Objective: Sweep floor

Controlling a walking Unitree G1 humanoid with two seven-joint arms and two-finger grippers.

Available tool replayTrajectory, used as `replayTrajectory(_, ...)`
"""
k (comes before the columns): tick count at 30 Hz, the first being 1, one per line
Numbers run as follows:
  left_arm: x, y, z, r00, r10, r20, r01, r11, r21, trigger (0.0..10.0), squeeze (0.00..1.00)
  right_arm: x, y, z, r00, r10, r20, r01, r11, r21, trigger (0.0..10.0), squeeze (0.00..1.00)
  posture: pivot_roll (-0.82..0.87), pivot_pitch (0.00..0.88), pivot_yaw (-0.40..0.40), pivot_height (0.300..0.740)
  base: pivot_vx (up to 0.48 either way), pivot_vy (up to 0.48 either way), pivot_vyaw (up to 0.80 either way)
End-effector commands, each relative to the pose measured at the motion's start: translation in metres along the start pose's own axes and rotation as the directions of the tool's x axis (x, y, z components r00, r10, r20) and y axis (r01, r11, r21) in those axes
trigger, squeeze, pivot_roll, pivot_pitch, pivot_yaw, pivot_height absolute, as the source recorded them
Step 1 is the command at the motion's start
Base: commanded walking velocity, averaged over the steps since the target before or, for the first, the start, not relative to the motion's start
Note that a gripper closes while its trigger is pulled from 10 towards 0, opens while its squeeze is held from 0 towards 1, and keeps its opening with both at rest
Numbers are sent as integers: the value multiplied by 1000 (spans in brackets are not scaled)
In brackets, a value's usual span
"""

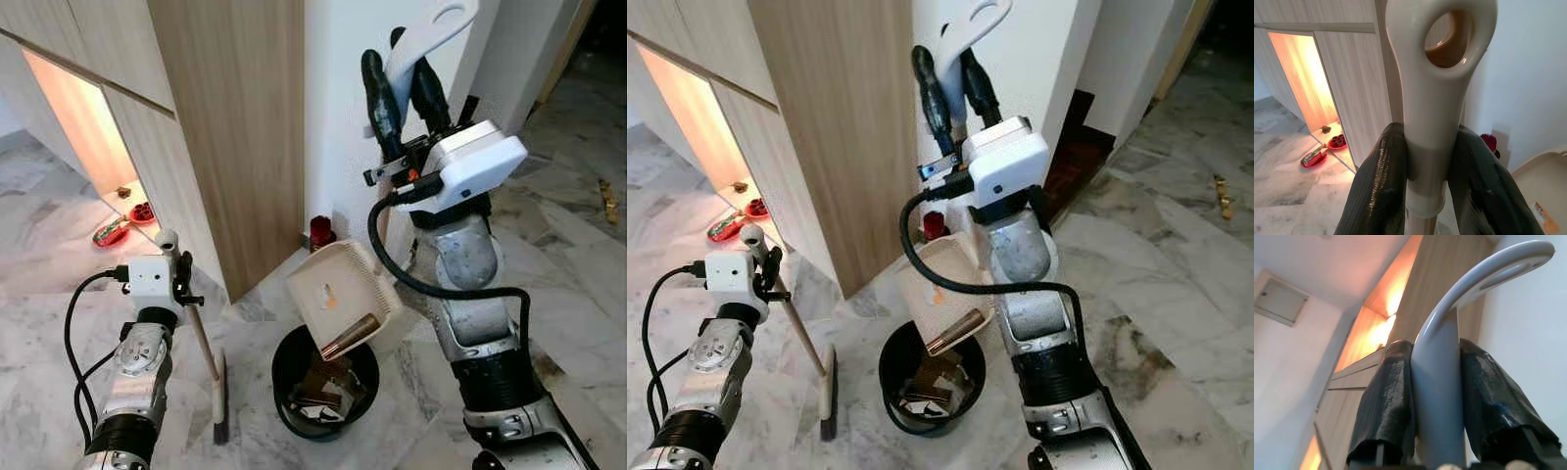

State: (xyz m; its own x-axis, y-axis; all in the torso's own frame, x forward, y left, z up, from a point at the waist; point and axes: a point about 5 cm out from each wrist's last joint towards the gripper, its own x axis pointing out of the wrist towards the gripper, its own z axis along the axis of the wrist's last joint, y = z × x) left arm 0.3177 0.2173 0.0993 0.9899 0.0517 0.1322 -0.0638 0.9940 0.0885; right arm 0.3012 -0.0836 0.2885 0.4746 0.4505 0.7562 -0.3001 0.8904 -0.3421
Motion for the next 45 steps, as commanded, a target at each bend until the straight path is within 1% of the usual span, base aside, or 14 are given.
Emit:
replayTrajectory(1, 6, 0, 13, 998, -1, 65, 1, 1000, 5, 10000, 0, 10, 3, 21, 993, 57, 102, -55, 998, -23, 10000, 0, 131, 0, 8, 740, 0, 0, 0)
replayTrajectory(10, 6, 0, 13, 998, 1, 66, -1, 1000, 1, 10000, 0, 12, 21, 31, 969, 221, 113, -217, 975, -50, 10000, 0, 130, 0, 4, 740, 0, 0, 0)
replayTrajectory(17, 6, 0, 13, 998, 1, 66, -1, 1000, 0, 10000, 0, 11, 22, 30, 969, 228, 100, -225, 973, -44, 10000, 0, 131, 0, 2, 740, 0, 0, 0)
replayTrajectory(20, 6, -1, 13, 998, 1, 65, -1, 1000, -1, 10000, 0, 10, 12, 17, 988, 156, 16, -153, 982, -107, 10000, 0, 130, 0, 1, 740, 0, 0, 0)
replayTrajectory(22, 6, -1, 12, 998, -1, 62, 1, 1000, -1, 10000, 0, 6, -2, 5, 998, 45, -54, -52, 989, -139, 10000, 0, 132, 0, 1, 740, 0, 0, 0)
replayTrajectory(24, 5, -1, 12, 998, -2, 61, 2, 1000, -1, 10000, 0, 3, -10, 0, 997, -10, -81, -2, 988, -156, 10000, 0, 131, 0, 0, 740, 0, 0, 0)
replayTrajectory(25, 5, -1, 11, 998, -1, 60, 1, 1000, -1, 10000, 0, -3, -23, -8, 985, -107, -137, 74, 971, -226, 10000, 0, 132, 0, 0, 740, 0, 0, 0)
replayTrajectory(26, 5, -1, 11, 998, -1, 59, 1, 1000, -1, 10000, 0, -6, -29, -11, 977, -148, -155, 104, 960, -260, 10000, 0, 132, 0, 0, 740, 0, 0, 0)
replayTrajectory(30, 4, 0, 10, 998, 1, 56, -1, 1000, 0, 10000, 0, -20, -53, -14, 937, -301, -180, 226, 911, -346, 10000, 0, 124, 0, 1, 740, 0, 0, 0)
replayTrajectory(31, 4, 1, 10, 999, 0, 54, 0, 1000, 1, 10000, 0, -28, -60, -19, 905, -364, -219, 251, 875, -414, 10000, 0, 123, 0, 2, 740, 0, 0, 0)
replayTrajectory(33, 3, 1, 10, 999, 0, 53, 0, 1000, 1, 10000, 0, -35, -63, -23, 891, -387, -238, 270, 872, -409, 10000, 0, 121, 0, 3, 740, 0, 0, 0)
replayTrajectory(38, 3, 1, 9, 999, -2, 52, 2, 1000, 2, 10000, 0, -60, -64, -36, 833, -451, -321, 271, 838, -474, 10000, 0, 123, 0, 1, 740, 0, 0, 0)
replayTrajectory(44, 1, 1, 8, 999, -1, 52, 1, 1000, -1, 10000, 0, -89, -61, -43, 795, -472, -381, 279, 842, -461, 10000, 0, 121, 0, -1, 740, 0, 0, 0)
replayTrajectory(45, 1, 1, 8, 999, -1, 52, 1, 1000, -1, 10000, 0, -89, -61, -43, 795, -472, -381, 279, 842, -461, 10000, 0, 121, 0, -1, 740, 0, 0, 0)
